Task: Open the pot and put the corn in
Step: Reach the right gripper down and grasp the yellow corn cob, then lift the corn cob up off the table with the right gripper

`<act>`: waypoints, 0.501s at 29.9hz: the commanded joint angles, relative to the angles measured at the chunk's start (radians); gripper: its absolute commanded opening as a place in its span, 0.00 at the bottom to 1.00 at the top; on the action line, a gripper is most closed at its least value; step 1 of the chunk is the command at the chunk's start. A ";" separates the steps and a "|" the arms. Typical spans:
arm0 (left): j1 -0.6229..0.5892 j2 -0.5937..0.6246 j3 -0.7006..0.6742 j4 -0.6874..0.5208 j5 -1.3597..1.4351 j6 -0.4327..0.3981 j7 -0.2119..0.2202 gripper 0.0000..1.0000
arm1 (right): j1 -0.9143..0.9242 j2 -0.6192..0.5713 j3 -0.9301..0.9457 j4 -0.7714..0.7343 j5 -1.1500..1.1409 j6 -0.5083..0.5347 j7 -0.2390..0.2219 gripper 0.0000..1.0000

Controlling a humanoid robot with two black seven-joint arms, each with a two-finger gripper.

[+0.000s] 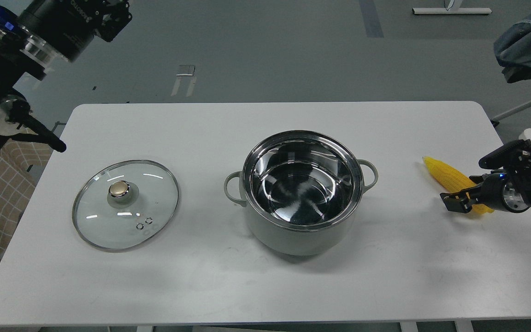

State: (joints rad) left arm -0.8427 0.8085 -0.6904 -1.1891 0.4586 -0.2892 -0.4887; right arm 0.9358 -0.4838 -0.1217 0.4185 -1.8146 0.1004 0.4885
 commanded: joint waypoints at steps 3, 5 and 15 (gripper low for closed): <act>0.001 0.001 0.002 -0.012 0.000 0.004 0.000 0.96 | -0.003 0.001 -0.001 0.006 0.000 -0.010 0.000 0.03; 0.004 0.001 0.002 -0.015 0.000 0.004 0.000 0.96 | 0.004 -0.002 0.000 0.015 0.001 -0.043 0.000 0.02; 0.004 0.000 0.002 -0.029 0.000 0.005 0.000 0.96 | 0.265 -0.130 0.005 0.293 0.018 -0.028 0.000 0.03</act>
State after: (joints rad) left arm -0.8382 0.8102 -0.6888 -1.2174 0.4586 -0.2839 -0.4887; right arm 1.1066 -0.5780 -0.1138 0.6145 -1.8013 0.0516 0.4886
